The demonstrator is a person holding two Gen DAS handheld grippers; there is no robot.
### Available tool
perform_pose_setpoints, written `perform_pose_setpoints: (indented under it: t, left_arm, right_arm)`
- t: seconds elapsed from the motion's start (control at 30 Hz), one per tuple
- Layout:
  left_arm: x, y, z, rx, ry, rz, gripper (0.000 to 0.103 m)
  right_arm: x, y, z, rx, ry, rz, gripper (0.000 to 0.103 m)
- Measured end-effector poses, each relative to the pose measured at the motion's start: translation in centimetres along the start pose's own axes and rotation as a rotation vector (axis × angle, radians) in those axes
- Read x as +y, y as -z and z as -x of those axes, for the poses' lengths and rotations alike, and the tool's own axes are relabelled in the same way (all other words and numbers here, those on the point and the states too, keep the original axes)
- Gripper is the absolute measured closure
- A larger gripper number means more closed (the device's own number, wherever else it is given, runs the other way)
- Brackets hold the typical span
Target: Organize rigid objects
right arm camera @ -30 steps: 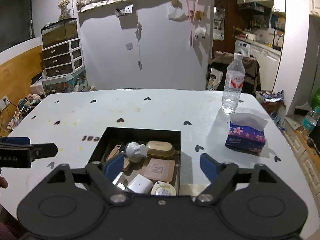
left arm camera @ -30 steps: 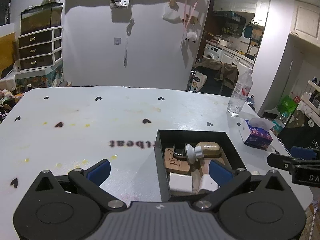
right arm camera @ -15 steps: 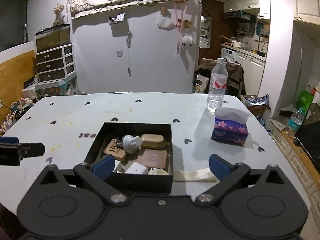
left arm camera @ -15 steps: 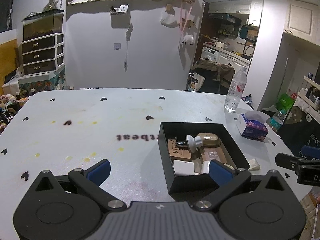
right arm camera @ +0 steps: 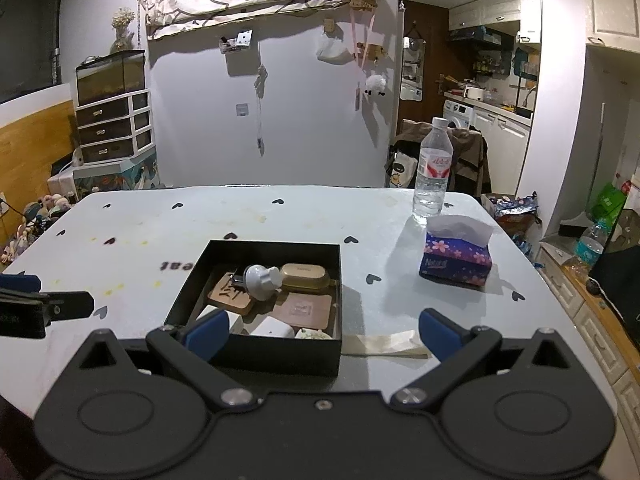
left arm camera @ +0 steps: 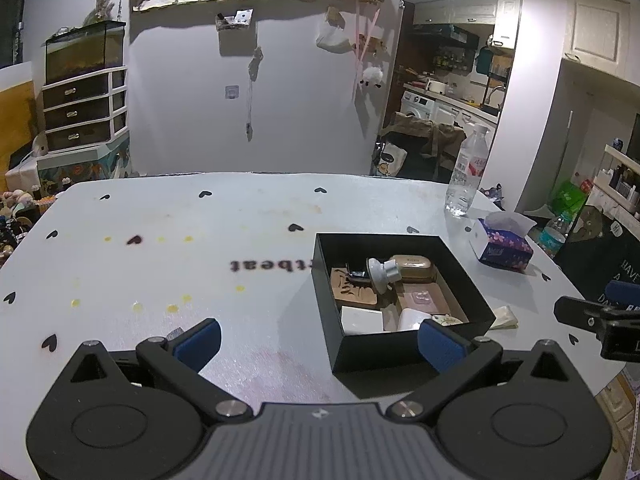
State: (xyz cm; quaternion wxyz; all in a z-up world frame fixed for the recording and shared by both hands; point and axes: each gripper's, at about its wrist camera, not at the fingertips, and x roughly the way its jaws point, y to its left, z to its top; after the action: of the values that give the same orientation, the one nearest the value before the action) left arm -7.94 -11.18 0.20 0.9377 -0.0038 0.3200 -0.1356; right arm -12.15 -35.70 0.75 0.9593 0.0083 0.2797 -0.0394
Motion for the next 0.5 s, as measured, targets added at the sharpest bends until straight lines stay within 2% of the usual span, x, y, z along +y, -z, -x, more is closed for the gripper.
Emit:
perform_pose_setpoints:
  t: [0.5]
  left_arm:
    - [-0.46,0.73,0.41,0.0,-0.021,-0.012,0.0]
  right_arm:
    - [-0.73,0.94,0.24,-0.001,-0.005,-0.022,0.001]
